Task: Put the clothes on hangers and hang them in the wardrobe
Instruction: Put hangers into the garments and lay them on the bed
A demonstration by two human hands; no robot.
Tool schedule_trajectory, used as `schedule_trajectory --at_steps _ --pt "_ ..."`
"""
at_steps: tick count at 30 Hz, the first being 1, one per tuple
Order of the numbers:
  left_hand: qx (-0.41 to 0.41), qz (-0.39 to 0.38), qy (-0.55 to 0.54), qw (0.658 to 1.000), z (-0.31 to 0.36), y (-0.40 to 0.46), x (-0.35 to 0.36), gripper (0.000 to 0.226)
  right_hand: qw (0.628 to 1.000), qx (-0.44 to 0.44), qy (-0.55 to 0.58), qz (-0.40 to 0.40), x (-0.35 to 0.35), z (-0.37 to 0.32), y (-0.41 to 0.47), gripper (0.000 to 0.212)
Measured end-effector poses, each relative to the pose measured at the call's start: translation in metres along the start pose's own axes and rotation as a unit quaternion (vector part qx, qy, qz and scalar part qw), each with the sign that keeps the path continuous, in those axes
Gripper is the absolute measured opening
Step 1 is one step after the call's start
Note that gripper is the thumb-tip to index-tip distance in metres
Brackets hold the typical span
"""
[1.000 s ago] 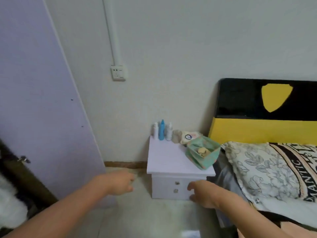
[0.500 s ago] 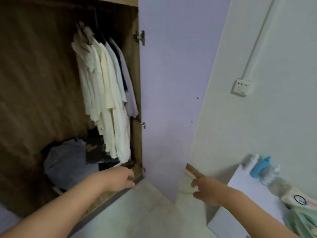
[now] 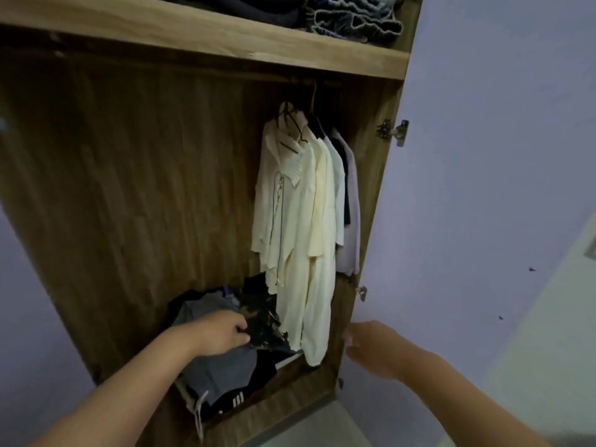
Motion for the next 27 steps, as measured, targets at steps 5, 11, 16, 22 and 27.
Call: schedule_trajectory --at_steps 5,11,16,22,27 --pt "0.022 0.050 -0.032 0.998 -0.002 0.036 -0.045 0.043 0.995 -0.024 0.005 0.101 -0.052 -0.032 0.041 0.037" --pt "0.070 0.134 -0.079 0.985 0.007 0.073 -0.104 0.035 0.972 -0.042 0.123 0.198 -0.138 -0.049 0.082 0.041" --pt "0.094 0.190 -0.091 0.973 0.014 0.118 -0.163 0.038 0.940 -0.090 0.214 0.251 -0.202 -0.060 0.125 0.043" --pt "0.115 0.250 -0.105 0.956 0.028 0.167 -0.220 0.044 0.892 -0.127 0.329 0.283 -0.264 -0.083 0.186 0.055" --pt "0.130 0.283 -0.098 0.945 0.022 0.190 -0.248 0.049 0.882 -0.131 0.384 0.239 -0.281 -0.114 0.235 0.056"
Point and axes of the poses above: each hand's wrist, its own y-axis towards the middle knuckle, its own x-axis out of the palm, z = x × y, the point moved 10 cm from there along y, towards the middle knuckle, and after that the axes turned 10 degrees about x, right-handed, at the moved point
